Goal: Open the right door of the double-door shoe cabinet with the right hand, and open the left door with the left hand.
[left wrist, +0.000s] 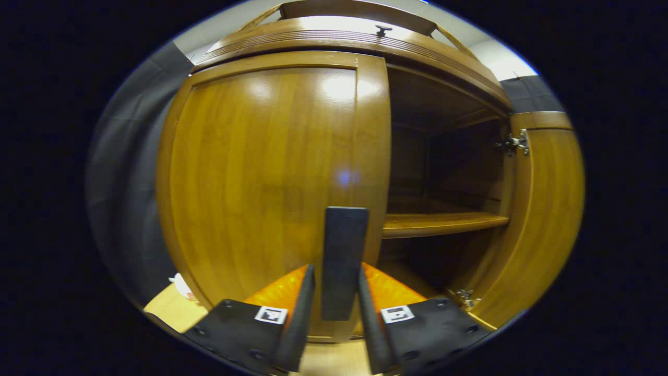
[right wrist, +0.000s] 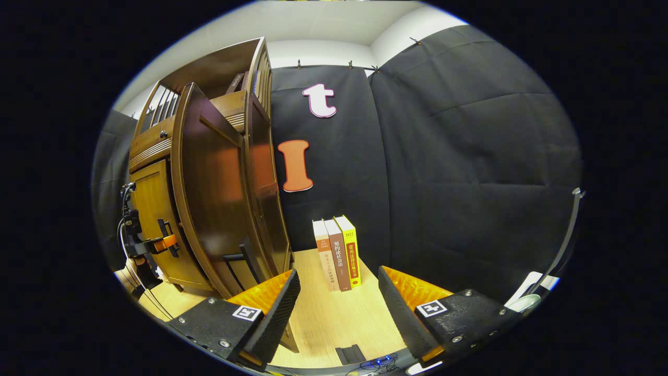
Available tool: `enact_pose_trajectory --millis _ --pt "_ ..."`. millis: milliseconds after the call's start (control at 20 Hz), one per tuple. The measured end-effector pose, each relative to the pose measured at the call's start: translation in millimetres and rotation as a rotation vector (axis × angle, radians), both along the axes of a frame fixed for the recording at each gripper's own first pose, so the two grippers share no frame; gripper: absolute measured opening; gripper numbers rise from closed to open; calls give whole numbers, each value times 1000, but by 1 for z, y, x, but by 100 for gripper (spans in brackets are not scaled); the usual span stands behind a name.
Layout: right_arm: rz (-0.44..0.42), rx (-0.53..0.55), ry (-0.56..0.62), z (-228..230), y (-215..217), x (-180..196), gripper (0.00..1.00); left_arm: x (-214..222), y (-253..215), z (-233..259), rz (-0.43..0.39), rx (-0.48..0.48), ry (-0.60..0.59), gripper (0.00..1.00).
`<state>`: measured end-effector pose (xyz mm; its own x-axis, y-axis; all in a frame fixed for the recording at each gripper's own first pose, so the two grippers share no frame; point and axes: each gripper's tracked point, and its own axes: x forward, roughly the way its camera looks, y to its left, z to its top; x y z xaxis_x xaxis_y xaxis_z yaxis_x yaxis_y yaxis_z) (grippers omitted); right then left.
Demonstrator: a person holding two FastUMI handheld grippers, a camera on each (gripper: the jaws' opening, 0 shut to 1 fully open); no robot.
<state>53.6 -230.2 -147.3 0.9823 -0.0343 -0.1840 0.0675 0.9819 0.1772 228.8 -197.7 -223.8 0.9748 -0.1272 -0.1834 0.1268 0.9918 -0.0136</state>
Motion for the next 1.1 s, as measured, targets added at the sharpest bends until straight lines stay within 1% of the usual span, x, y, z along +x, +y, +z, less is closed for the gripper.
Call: enact_pose_trajectory --millis 100,150,250,300,450,500,550,900,950,1000,1050,1100 --pt "-3 -1 0 1 4 -2 99 0 0 -1 13 49 13 42" --pt "-5 -2 -3 3 5 -4 99 1 0 -2 10 50 14 42" --pt "-9 -7 -8 6 7 -8 99 -4 1 0 -4 10 9 39" --pt "-10 -10 -12 8 10 -10 99 -7 1 1 -13 2 2 35" --pt "-12 -28 -21 15 14 -15 99 -21 2 5 -57 21 -16 34" --pt "-12 -33 -24 16 16 -16 99 -28 3 6 -68 8 -16 36" --pt "-12 -35 -26 17 18 -16 99 -34 5 7 -77 -5 -12 34" --pt "2 -62 -30 19 44 -26 99 -83 26 13 -111 -11 0 35" --pt "3 -67 -30 21 47 -28 93 -89 30 14 -113 -10 1 35" --pt "4 -71 -32 21 51 -30 93 -93 33 15 -114 -7 3 34" --pt "3 -77 -34 22 55 -33 93 -98 36 15 -114 -4 5 35" --pt "1 -82 -37 25 58 -36 93 -104 40 17 -113 -5 6 34"
